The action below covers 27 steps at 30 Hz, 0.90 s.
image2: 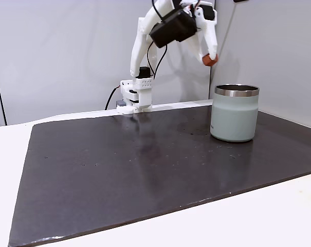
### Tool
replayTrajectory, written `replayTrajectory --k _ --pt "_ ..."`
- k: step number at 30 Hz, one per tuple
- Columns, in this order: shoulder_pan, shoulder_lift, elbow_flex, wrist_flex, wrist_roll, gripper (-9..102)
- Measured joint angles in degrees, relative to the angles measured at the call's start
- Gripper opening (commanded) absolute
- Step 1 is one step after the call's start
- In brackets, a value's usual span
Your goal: Grasp a cube and put it in the cup.
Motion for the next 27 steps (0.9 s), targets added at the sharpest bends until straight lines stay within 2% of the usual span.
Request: replayTrajectory --k 13,21,27 --pt "-5.0 -14.8 -11.5 0.0 0.0 5" --pt "-7.0 -17.1 -13.4 0.0 -0.1 6" --pt "-8.2 -17.1 -13.4 0.0 0.3 21"
